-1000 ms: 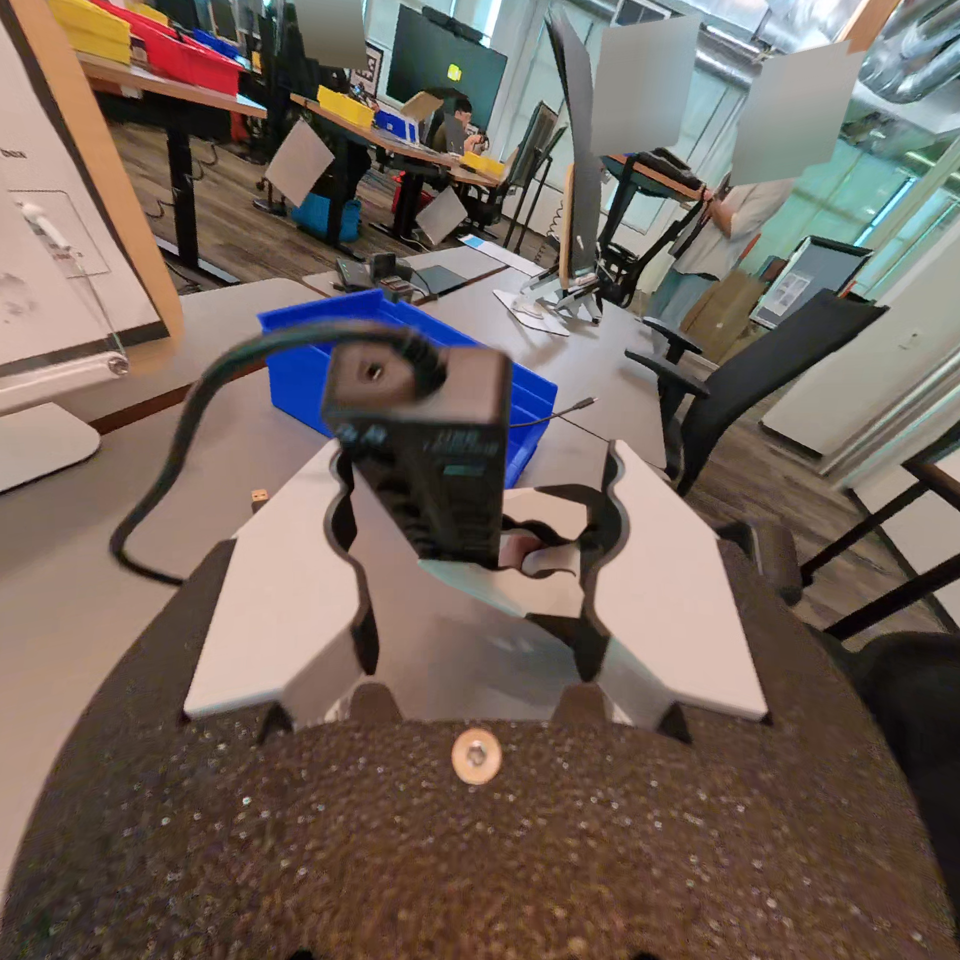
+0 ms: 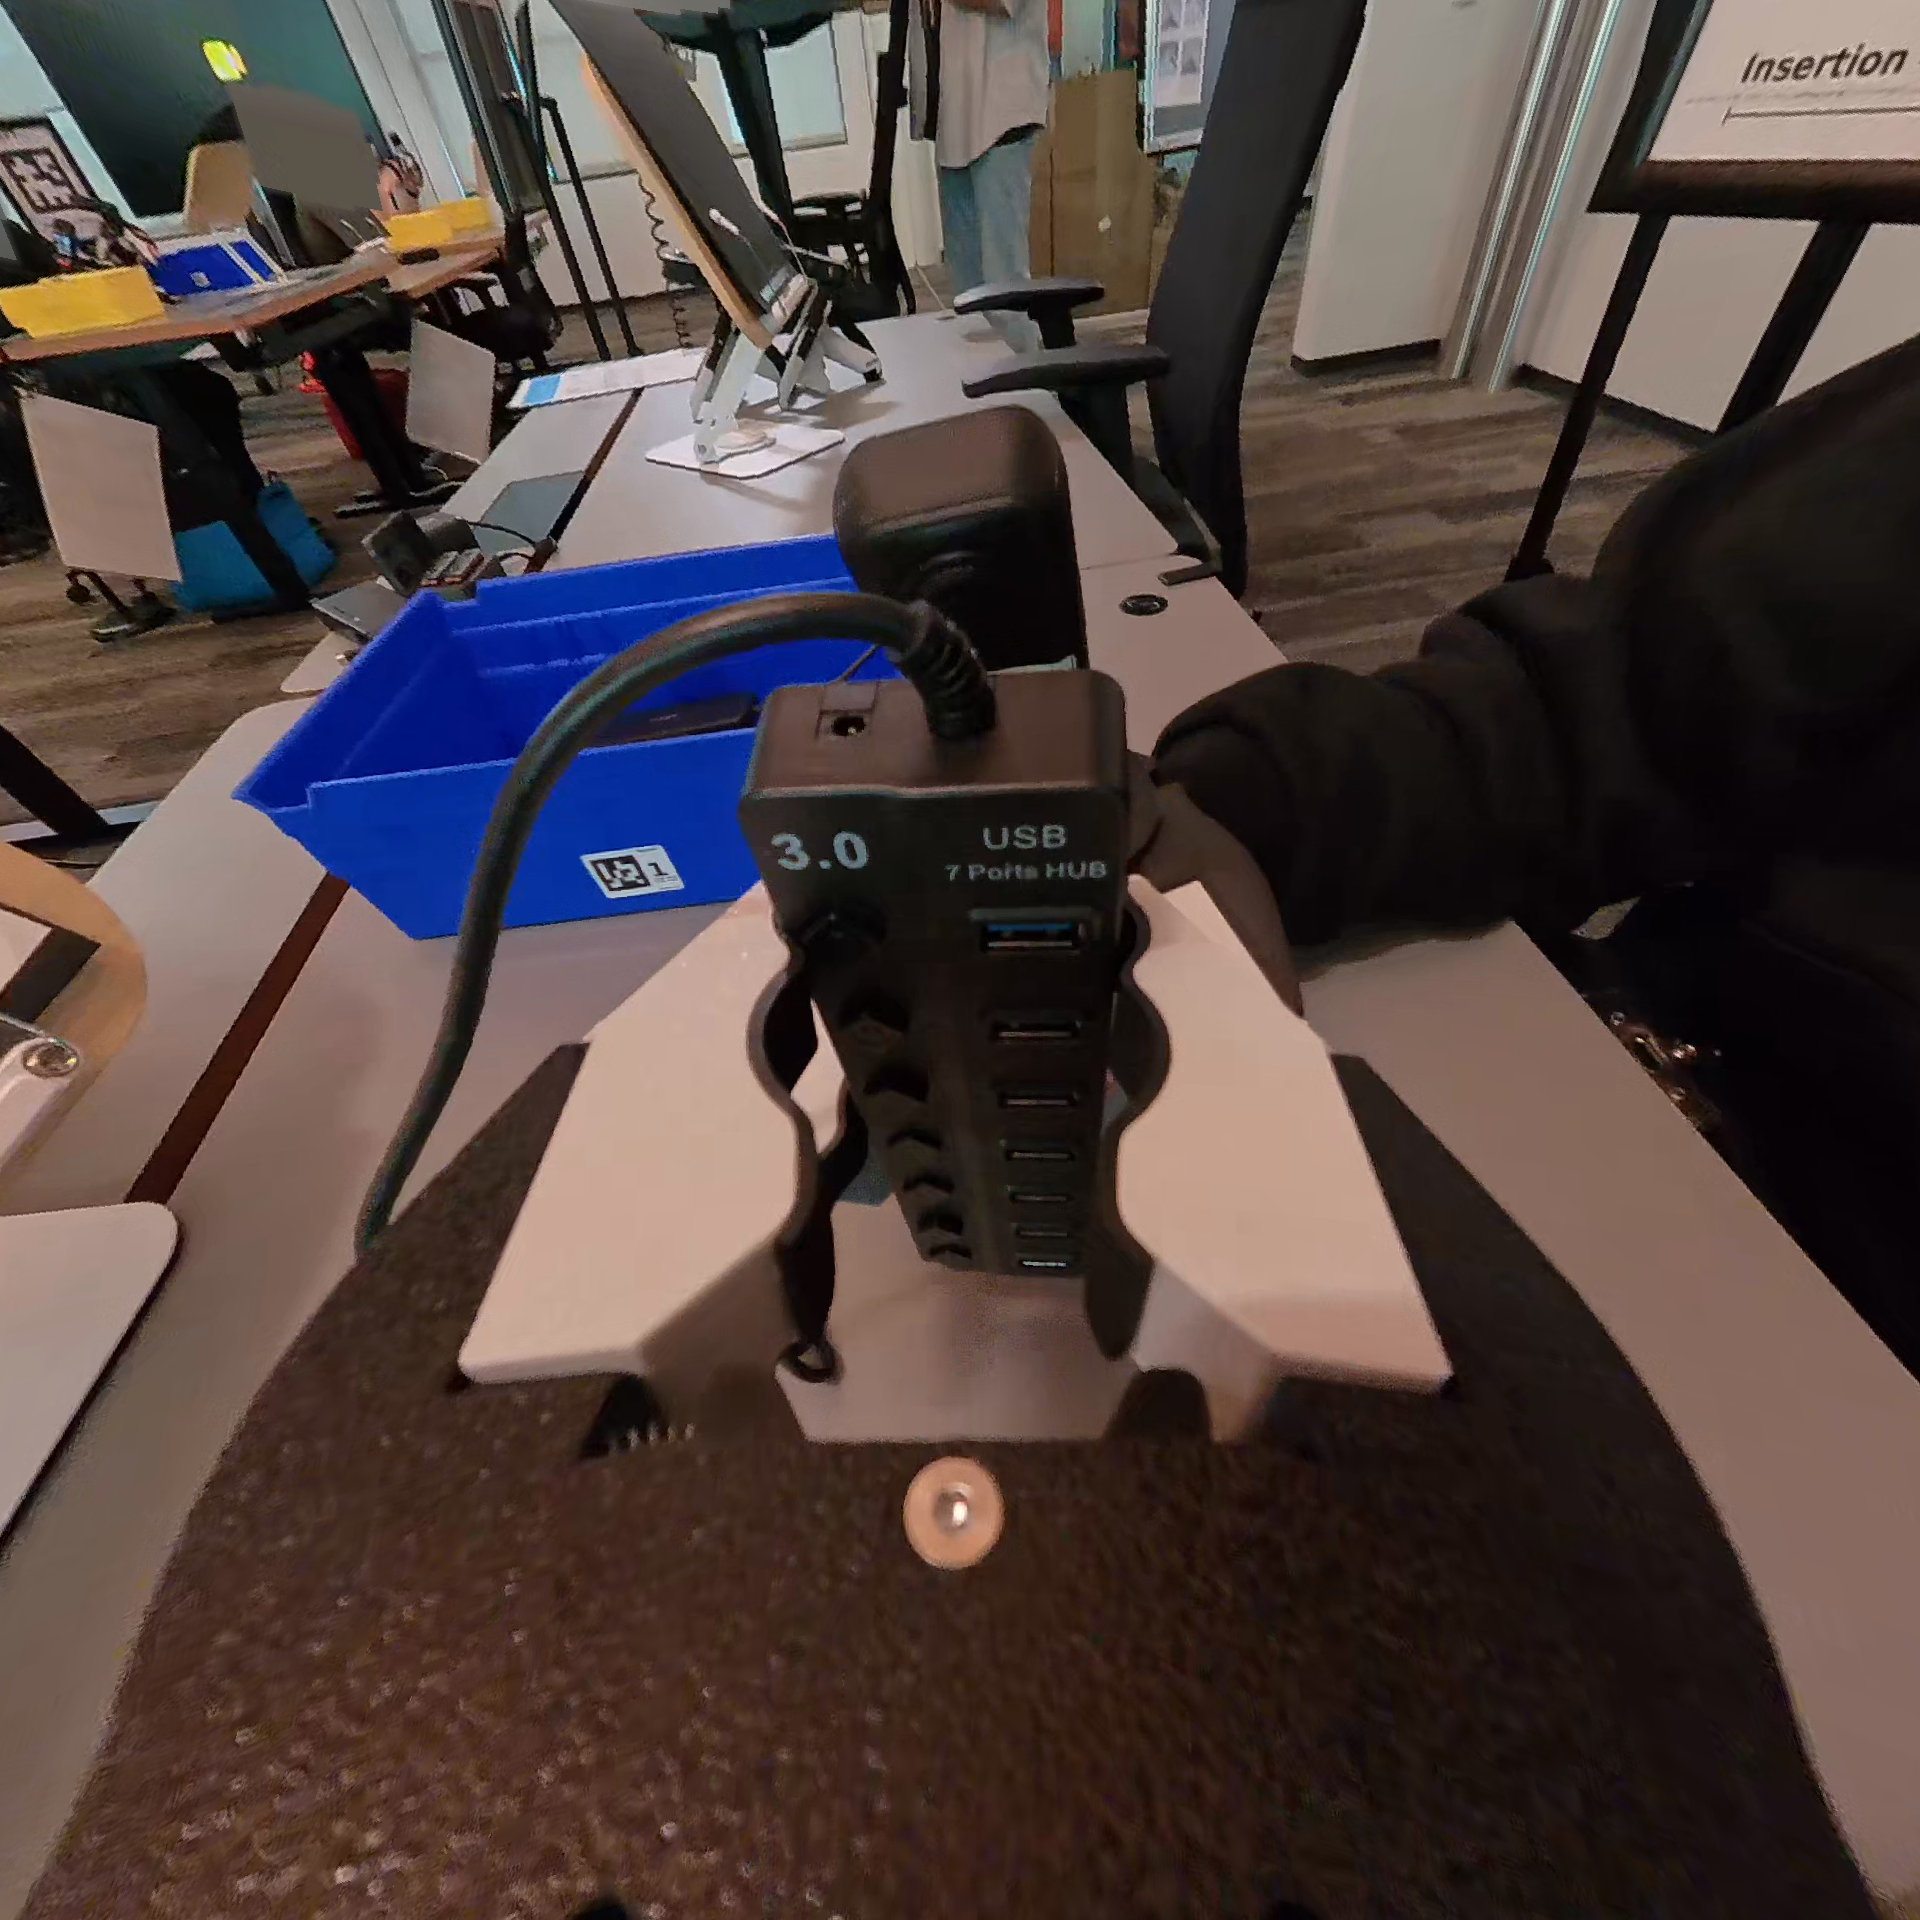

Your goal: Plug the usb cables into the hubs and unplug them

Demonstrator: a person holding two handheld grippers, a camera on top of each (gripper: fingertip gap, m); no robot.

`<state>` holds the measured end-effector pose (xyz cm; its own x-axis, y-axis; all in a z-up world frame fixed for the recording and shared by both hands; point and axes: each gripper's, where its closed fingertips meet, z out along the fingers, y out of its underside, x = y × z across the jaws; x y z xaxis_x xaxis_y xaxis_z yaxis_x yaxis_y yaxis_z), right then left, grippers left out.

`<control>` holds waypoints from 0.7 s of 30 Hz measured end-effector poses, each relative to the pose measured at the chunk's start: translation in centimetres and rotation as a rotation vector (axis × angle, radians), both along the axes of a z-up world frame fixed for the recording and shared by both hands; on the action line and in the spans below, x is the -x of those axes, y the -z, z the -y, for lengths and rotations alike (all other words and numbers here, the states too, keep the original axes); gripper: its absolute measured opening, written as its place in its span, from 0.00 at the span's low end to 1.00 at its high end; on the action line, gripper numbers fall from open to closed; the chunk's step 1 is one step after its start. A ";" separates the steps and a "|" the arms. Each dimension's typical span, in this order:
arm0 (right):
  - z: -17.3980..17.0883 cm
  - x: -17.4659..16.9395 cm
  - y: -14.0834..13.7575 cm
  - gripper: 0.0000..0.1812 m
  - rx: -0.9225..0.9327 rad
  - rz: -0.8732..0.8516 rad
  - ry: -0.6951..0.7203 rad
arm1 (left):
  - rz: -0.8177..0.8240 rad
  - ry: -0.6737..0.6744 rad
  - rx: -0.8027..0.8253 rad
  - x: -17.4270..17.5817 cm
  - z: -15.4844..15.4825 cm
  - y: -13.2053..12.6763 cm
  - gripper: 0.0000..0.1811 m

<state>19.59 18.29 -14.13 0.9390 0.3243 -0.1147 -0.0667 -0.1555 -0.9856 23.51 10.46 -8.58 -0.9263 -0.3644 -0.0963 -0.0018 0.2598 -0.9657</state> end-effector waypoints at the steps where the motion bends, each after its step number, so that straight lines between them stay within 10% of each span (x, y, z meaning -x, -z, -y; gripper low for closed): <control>1: 0.0 0.1 -0.3 0.56 -0.020 -0.007 0.001 | -0.002 0.011 -0.001 0.1 0.1 0.1 0.29; 13: 2.5 0.4 -2.3 0.34 -0.168 -0.002 0.076 | -0.056 0.102 -0.005 1.6 3.1 0.1 0.30; 21: 2.8 0.8 -2.6 0.34 -0.190 -0.005 0.029 | -0.048 -0.064 -0.152 1.2 2.2 0.2 0.37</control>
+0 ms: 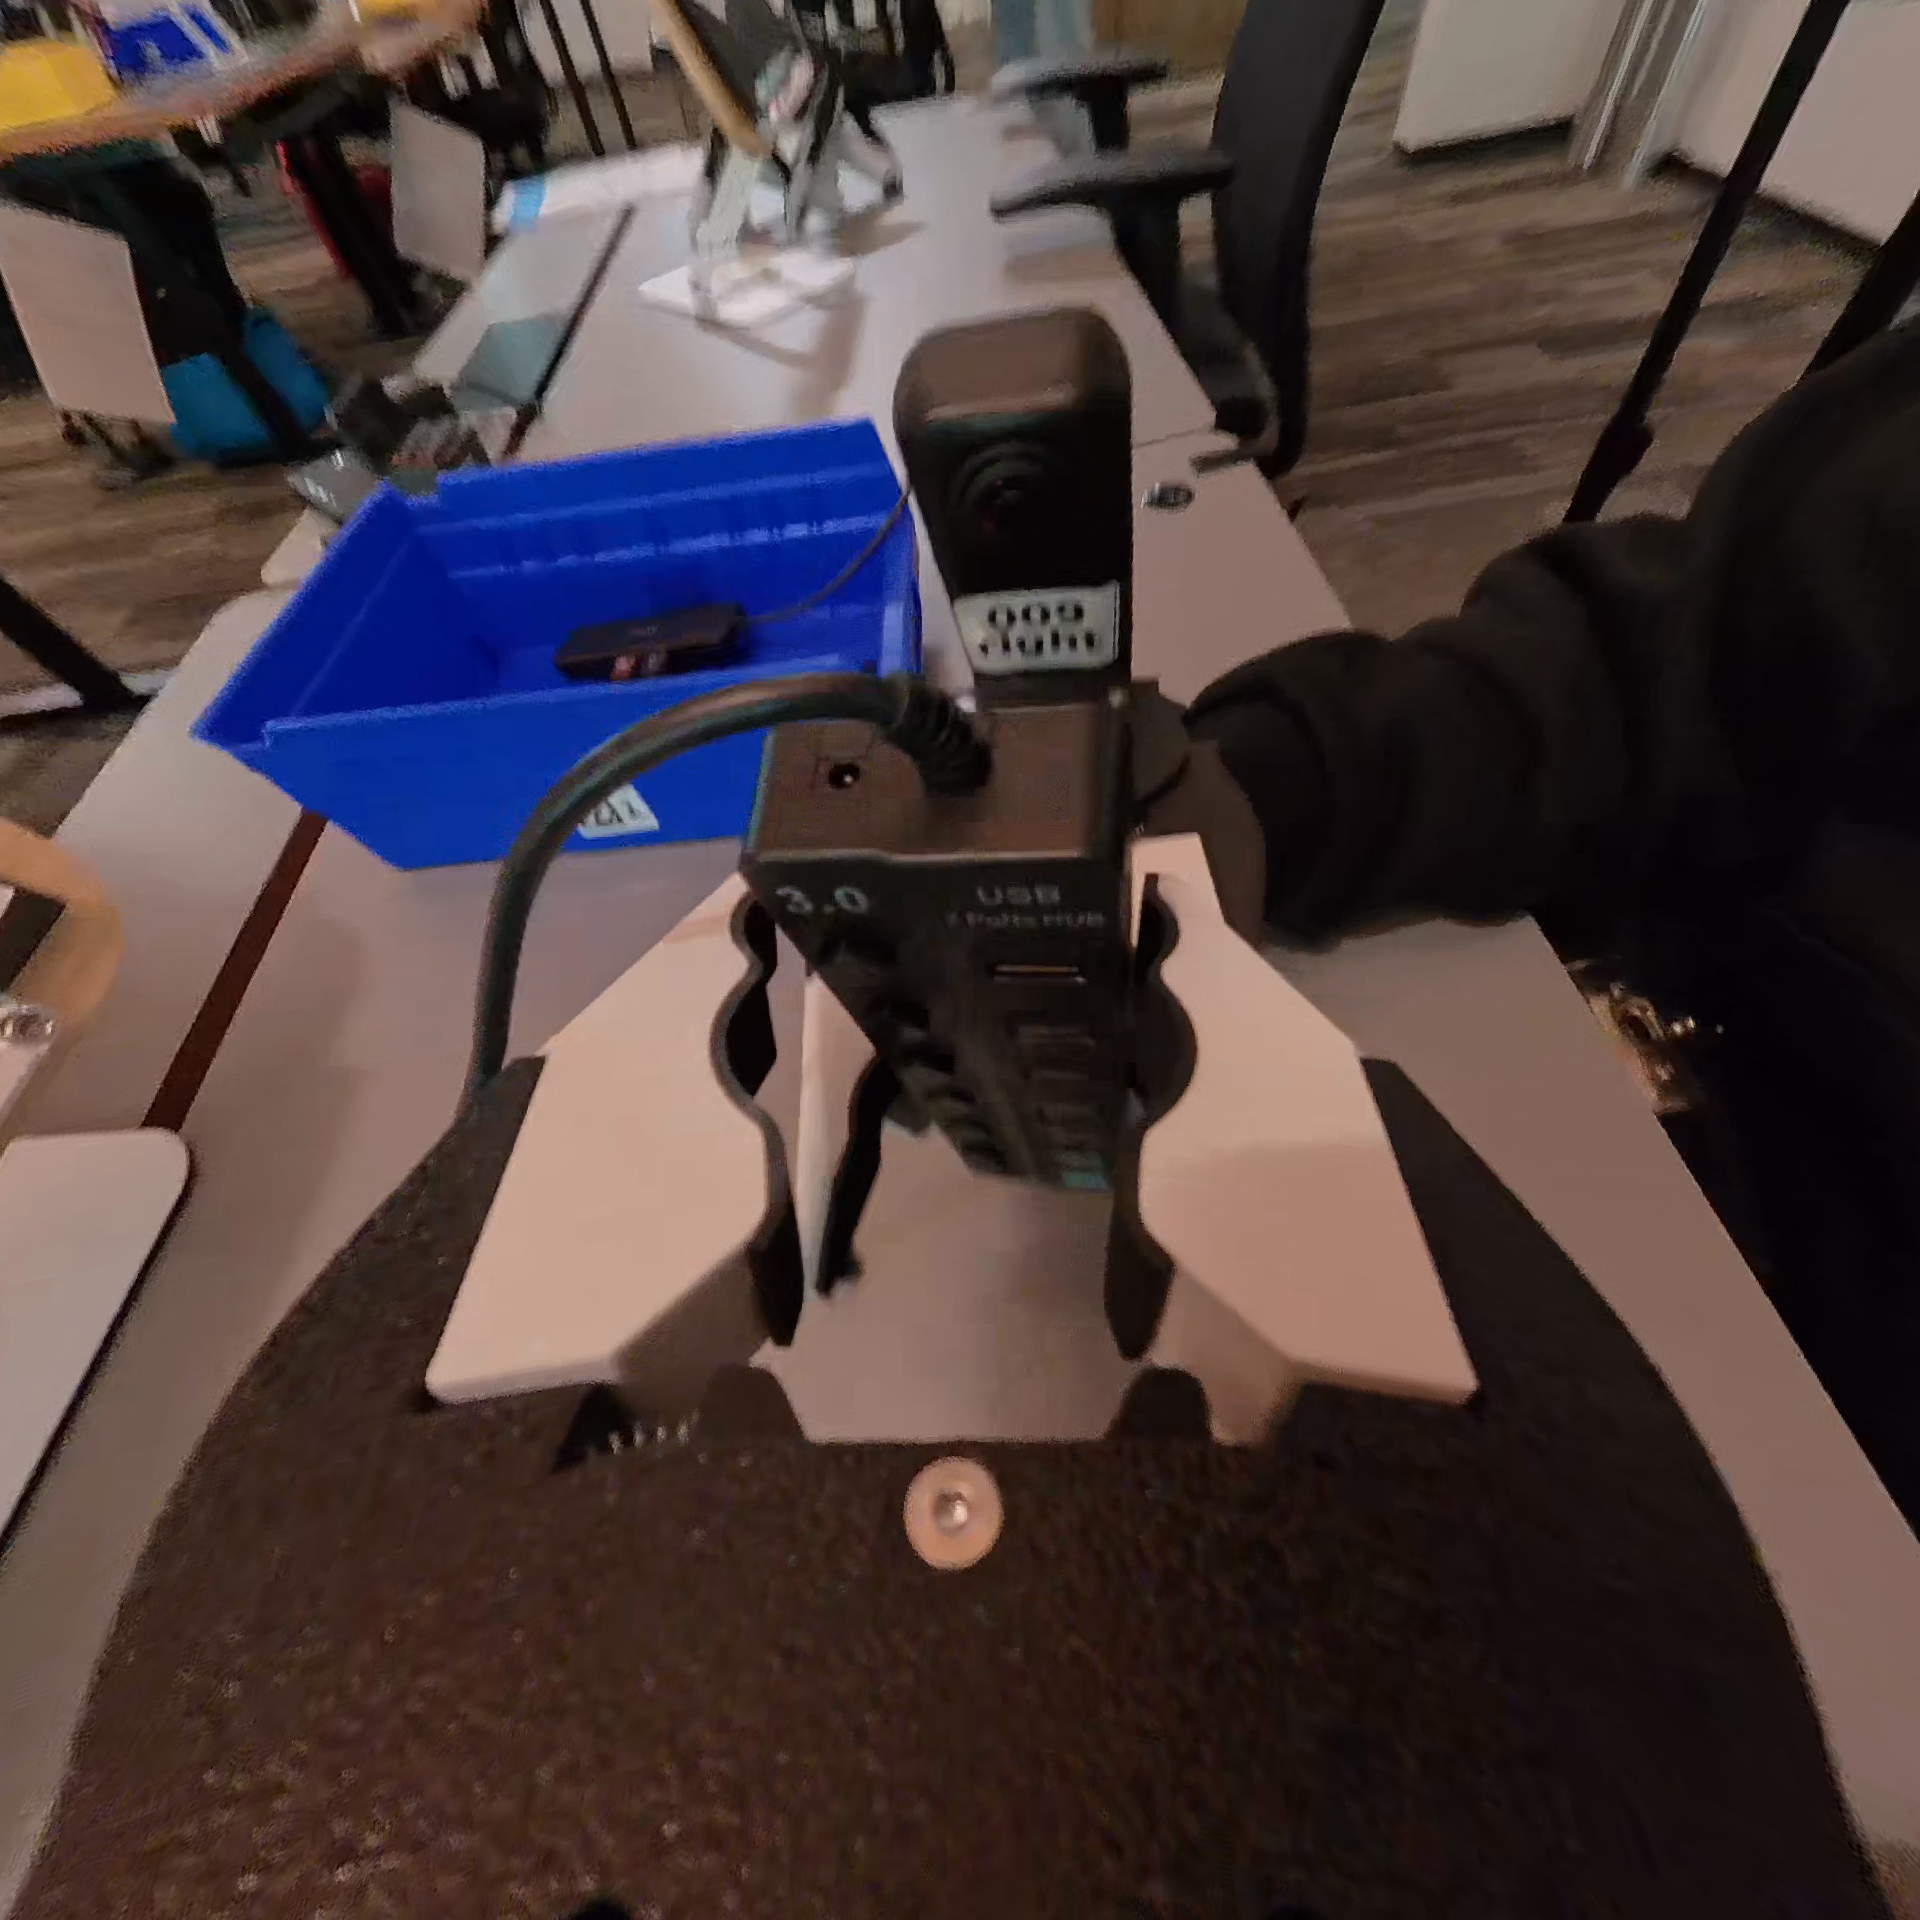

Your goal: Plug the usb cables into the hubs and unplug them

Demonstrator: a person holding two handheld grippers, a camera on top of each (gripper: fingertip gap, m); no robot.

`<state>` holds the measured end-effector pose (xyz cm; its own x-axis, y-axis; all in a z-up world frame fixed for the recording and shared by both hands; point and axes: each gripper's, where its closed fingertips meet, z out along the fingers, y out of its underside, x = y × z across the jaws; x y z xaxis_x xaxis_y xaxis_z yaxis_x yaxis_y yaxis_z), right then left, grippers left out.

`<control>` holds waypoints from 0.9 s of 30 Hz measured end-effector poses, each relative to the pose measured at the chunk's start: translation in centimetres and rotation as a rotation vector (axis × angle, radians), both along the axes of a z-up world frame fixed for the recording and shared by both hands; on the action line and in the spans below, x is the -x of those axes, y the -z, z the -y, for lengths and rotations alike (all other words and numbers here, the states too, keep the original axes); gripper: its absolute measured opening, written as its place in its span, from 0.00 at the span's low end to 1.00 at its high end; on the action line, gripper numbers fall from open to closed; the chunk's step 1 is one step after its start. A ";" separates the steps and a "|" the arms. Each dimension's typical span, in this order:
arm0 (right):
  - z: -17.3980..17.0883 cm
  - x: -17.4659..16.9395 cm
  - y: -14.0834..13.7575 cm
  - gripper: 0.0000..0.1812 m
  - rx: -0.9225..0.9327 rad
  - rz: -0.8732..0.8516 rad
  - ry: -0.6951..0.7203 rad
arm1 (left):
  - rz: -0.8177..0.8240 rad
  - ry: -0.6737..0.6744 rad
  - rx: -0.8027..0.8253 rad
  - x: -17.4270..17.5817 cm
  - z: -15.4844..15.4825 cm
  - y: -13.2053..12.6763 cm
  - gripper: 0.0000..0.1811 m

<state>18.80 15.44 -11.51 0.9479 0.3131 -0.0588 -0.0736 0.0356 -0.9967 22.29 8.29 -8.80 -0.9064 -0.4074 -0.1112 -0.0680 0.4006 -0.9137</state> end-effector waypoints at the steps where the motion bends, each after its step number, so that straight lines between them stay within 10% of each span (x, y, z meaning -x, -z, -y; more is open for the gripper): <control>1: 0.2 -0.4 0.0 0.34 0.002 0.028 0.020 | -0.020 -0.014 -0.046 0.2 -0.5 0.4 0.38; 10: 0.9 -2.0 0.4 0.34 0.011 0.133 0.088 | -0.131 -0.063 0.165 0.1 0.2 -2.5 0.42; 27: 0.6 -0.8 0.0 0.36 -0.020 0.073 0.048 | 0.001 0.005 -0.023 0.7 1.4 -0.8 0.29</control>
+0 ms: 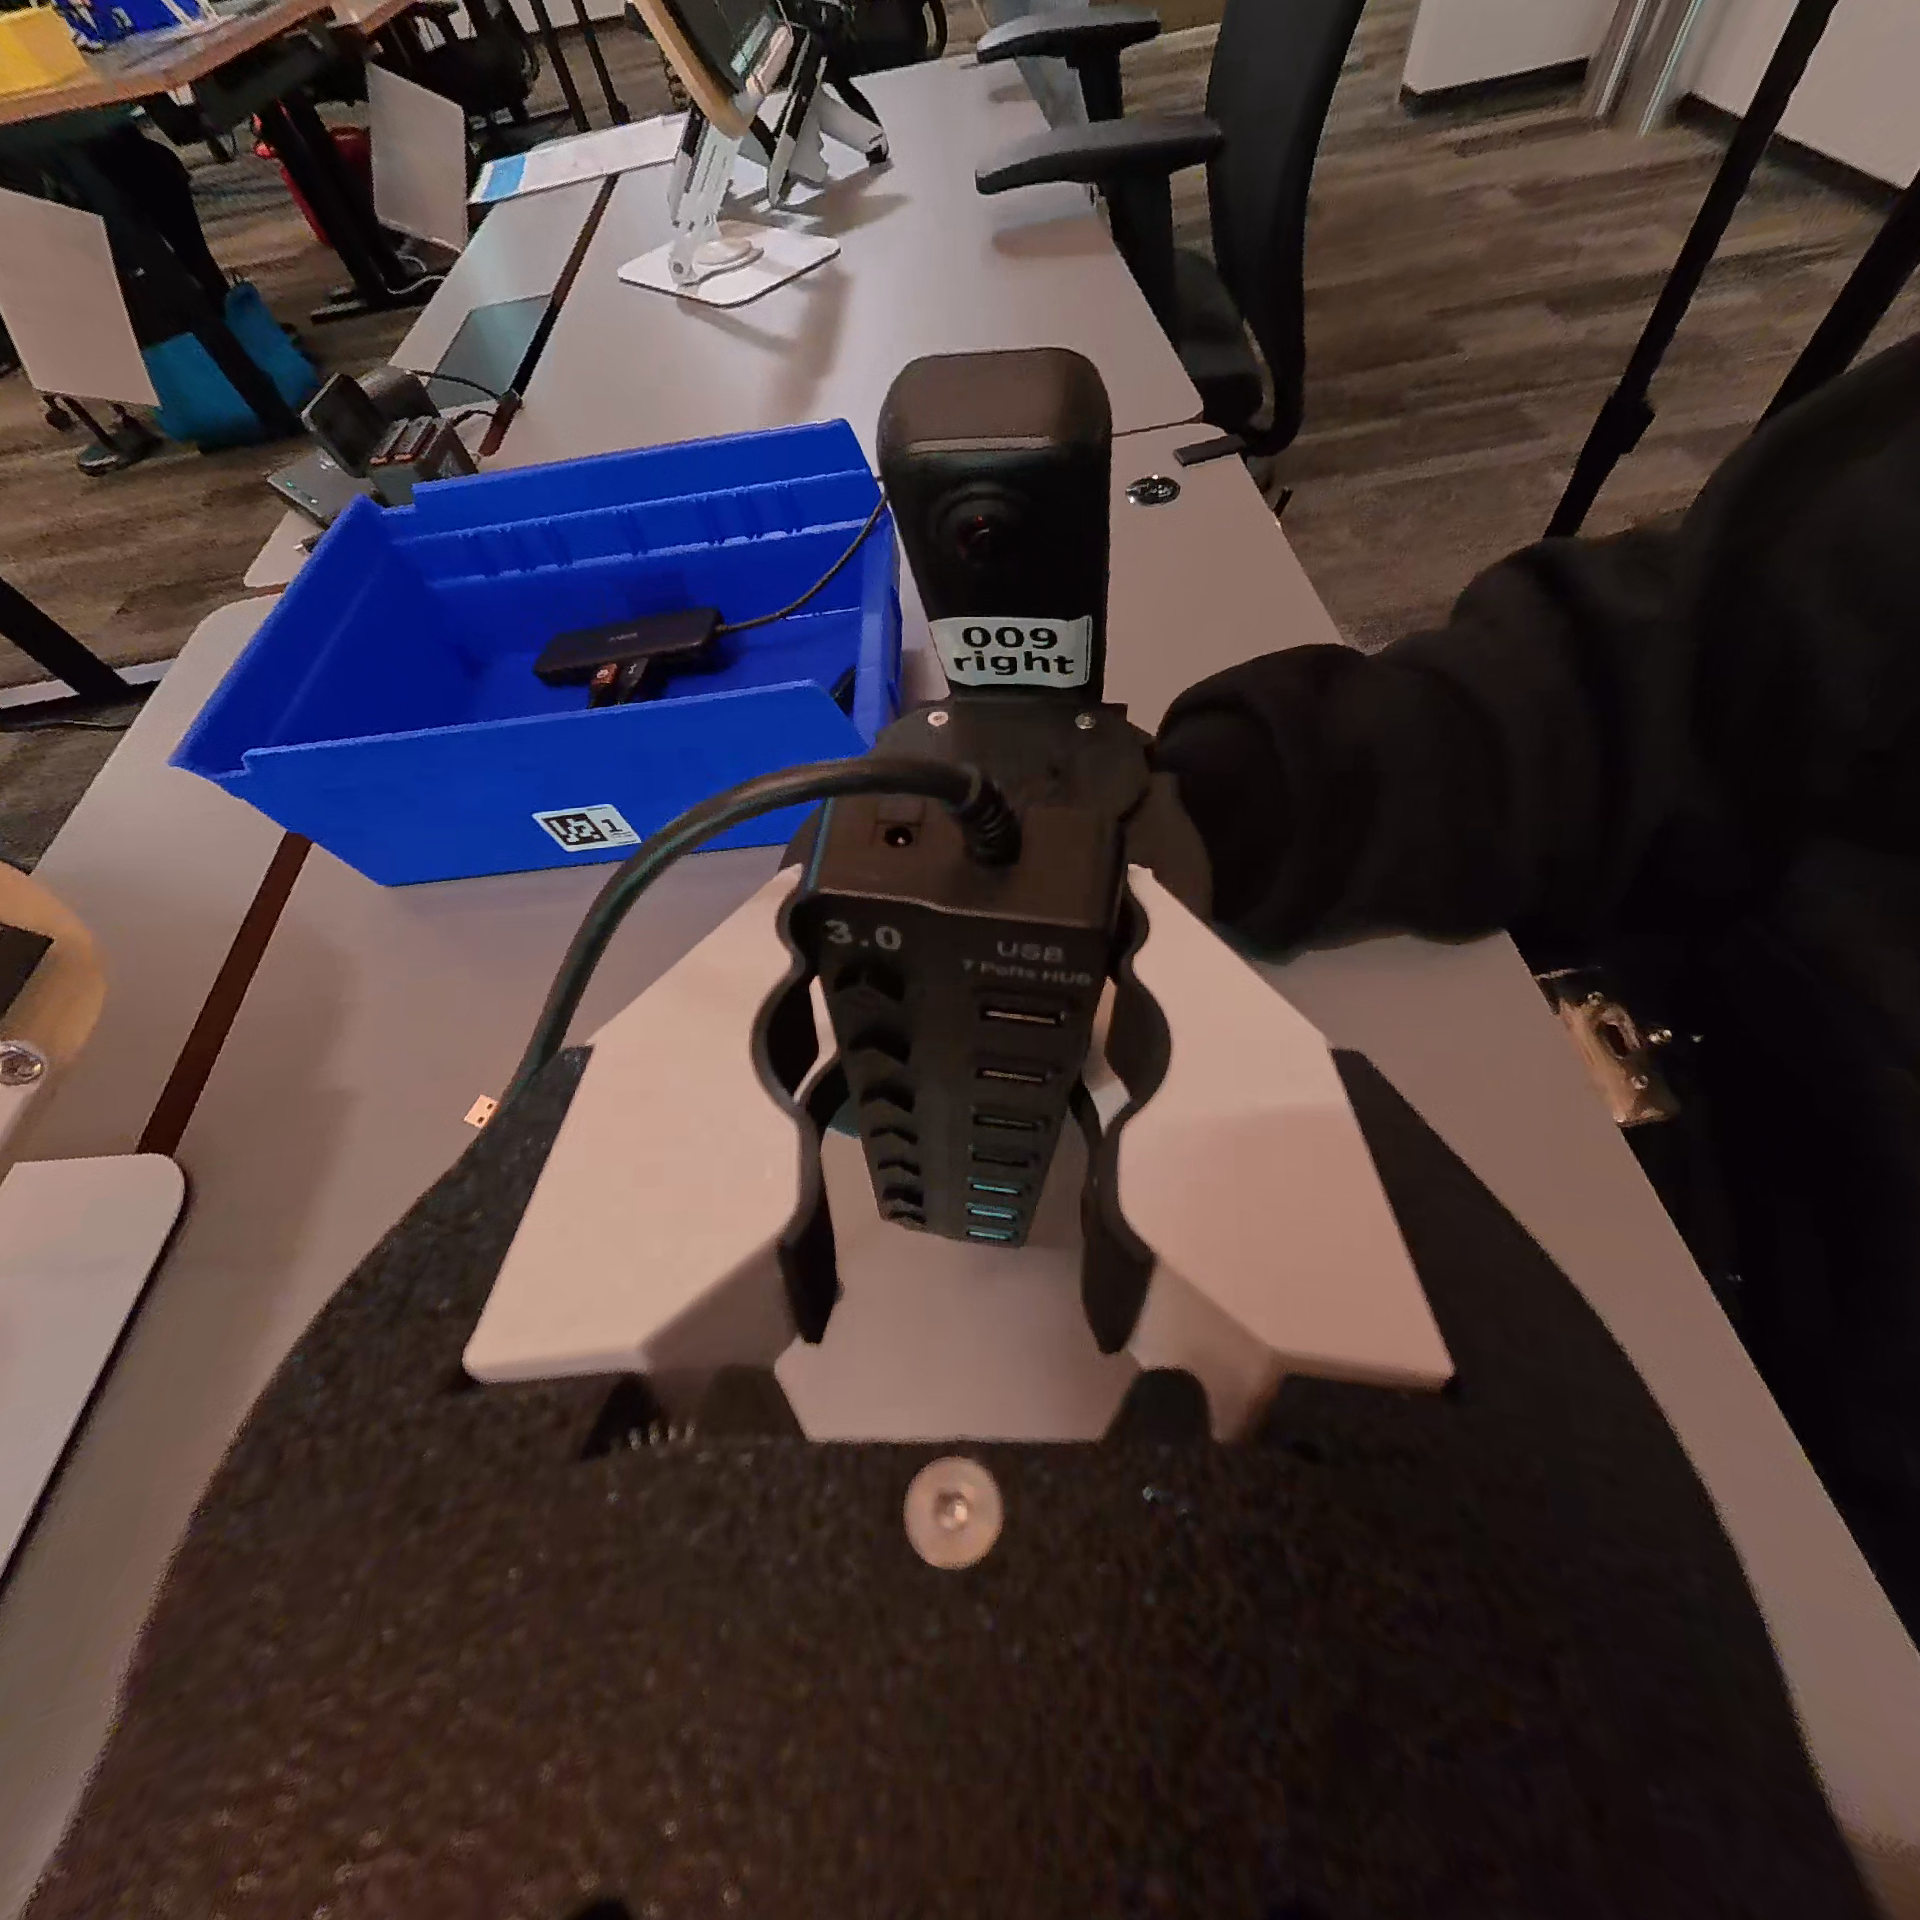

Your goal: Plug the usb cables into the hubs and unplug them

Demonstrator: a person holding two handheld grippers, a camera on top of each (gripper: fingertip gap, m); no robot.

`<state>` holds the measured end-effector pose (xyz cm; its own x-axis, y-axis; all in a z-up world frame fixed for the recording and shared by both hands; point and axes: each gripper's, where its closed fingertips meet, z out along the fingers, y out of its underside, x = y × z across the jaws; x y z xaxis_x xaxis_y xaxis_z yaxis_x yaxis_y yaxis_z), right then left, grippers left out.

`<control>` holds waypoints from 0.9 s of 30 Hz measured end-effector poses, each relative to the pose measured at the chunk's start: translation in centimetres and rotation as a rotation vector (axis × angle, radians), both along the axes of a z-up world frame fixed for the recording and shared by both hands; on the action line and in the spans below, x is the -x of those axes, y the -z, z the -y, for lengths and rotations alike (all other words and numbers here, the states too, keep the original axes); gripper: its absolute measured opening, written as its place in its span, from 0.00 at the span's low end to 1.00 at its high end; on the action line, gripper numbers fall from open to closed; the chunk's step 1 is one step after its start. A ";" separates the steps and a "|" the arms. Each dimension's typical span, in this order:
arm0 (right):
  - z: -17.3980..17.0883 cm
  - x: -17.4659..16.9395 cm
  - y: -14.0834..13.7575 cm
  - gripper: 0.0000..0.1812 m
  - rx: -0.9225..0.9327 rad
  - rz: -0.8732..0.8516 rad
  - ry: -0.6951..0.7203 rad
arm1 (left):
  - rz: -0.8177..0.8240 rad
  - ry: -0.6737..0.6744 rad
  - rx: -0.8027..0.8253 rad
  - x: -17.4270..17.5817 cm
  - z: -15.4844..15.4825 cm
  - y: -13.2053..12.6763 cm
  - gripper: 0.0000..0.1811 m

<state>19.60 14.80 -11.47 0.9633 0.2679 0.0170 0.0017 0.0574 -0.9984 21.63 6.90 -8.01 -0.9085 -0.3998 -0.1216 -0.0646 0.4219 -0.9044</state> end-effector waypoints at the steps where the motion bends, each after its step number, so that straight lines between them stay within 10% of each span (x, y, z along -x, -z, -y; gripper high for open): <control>1: -0.1 0.1 0.1 0.35 0.008 0.010 0.001 | 0.002 0.006 -0.008 0.1 0.0 0.1 0.29; 11: 1.1 -2.4 -0.9 0.35 -0.023 -0.006 0.078 | -0.049 -0.174 0.016 0.1 -2.8 -2.2 0.37; 17: 2.2 -4.7 -2.3 0.35 -0.098 -0.067 0.161 | 0.041 -0.905 -0.186 1.5 -21.0 -4.8 0.25; 22: 1.9 -5.0 -2.0 0.34 -0.108 -0.085 0.175 | -0.427 -1.487 -0.384 7.4 -36.2 3.2 0.26; 27: 1.5 -4.8 -1.2 0.34 -0.076 -0.057 0.176 | -0.693 -1.389 -0.181 5.1 -36.8 10.2 0.32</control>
